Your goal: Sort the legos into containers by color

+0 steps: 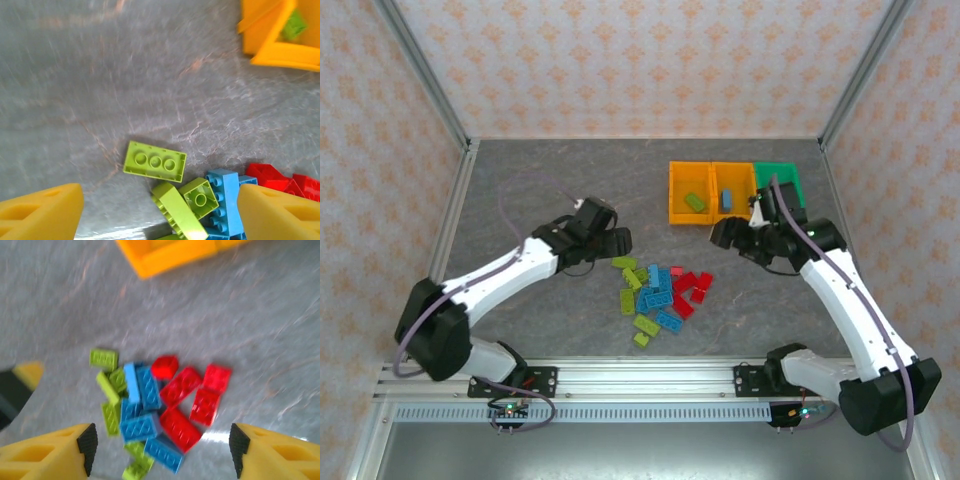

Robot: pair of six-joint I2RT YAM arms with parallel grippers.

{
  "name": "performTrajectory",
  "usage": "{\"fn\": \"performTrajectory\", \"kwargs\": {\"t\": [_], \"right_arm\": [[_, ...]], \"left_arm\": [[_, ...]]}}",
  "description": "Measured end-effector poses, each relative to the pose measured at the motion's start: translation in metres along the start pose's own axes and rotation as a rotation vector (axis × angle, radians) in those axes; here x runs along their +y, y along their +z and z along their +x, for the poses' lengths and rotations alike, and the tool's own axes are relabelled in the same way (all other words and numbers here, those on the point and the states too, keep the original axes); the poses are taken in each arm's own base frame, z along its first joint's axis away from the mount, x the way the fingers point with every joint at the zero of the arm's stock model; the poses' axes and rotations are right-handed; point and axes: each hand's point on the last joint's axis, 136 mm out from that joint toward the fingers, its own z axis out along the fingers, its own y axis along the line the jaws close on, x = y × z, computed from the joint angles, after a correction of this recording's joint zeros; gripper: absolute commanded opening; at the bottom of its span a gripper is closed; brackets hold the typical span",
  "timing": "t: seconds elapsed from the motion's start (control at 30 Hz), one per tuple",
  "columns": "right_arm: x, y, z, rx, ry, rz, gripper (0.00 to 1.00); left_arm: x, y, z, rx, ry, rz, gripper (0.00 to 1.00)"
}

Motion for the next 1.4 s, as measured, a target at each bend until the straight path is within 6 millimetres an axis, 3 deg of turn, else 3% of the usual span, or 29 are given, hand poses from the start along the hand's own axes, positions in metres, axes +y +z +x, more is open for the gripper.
{"fn": "performTrajectory", "kwargs": {"t": [0.1,0.2,0.4,0.6,0.93,1.4], "right_arm": [[0.007,0.007,0.026,0.086,-0.032,-0.012,0.79],[0.007,0.007,0.034,0.113,-0.043,-0.004,0.81],[0.001,0.004,0.039,0.107,-0.039,0.012,0.83],[-0.004,0.007,0.043,0.121,-0.029,0.024,0.83],[-0.004,0.007,0.043,0.121,-0.005,0.026,0.84],[-0.007,0.008,0.041,0.110,0.014,0.041,0.84]], "left_arm": [[0.001,0.030,0.019,0.061,-0.146,-0.053,0.83],[0.002,0.055,0.032,0.105,-0.217,-0.106,0.87],[-0.009,0.083,0.027,0.115,-0.210,-0.138,0.96],[-0.001,0.087,0.022,0.108,-0.102,-0.202,0.94],[0.019,0.089,0.037,0.205,0.120,-0.299,0.86],[0.026,0.092,0.043,0.219,0.152,-0.312,0.57]]}}
